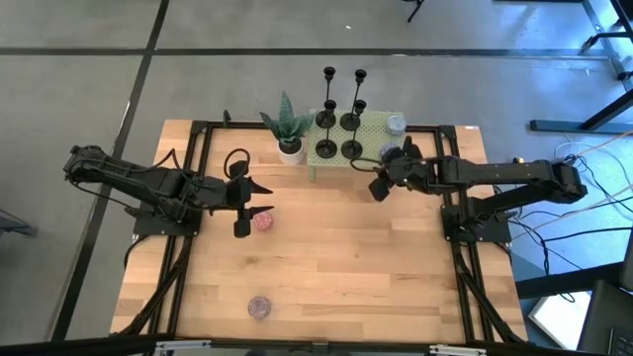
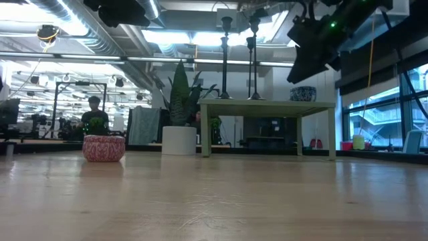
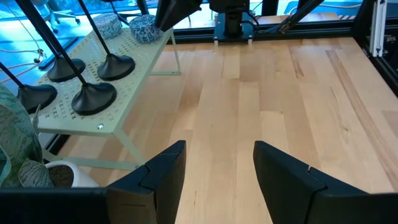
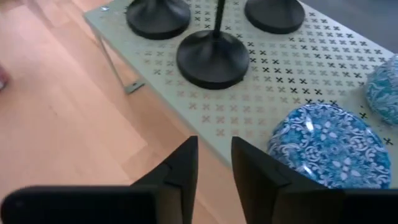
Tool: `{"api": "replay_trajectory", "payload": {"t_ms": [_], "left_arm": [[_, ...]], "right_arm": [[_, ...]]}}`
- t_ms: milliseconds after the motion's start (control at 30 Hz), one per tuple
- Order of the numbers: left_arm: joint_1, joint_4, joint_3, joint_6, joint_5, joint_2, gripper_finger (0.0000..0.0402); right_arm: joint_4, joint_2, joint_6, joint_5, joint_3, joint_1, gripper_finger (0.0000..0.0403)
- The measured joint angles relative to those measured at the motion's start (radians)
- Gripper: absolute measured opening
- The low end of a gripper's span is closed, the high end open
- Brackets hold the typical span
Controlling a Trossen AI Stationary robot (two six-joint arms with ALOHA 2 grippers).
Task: Pick & Place candle stick holders
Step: Align the blue scented candle with the other light blue scented candle on the shelf
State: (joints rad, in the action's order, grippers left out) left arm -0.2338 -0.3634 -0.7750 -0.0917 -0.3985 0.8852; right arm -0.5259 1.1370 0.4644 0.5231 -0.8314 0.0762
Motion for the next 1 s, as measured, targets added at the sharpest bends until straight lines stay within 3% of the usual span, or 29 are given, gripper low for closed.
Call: {"api": "replay_trajectory", "payload": {"t_ms": [333,1000], "left_arm": [[0.000,0.000,0.000,0.000,0.000,0.000,0.0185],[0.000,0.000,0.000,0.000,0.000,0.000,0.0185]], "right_arm": [[-0.043,0.000,0.000,0.000,0.000,0.060,0.0087],[-0.041,0.000,-0.058,0.000,-0.031,0.063,0.0087]]}}
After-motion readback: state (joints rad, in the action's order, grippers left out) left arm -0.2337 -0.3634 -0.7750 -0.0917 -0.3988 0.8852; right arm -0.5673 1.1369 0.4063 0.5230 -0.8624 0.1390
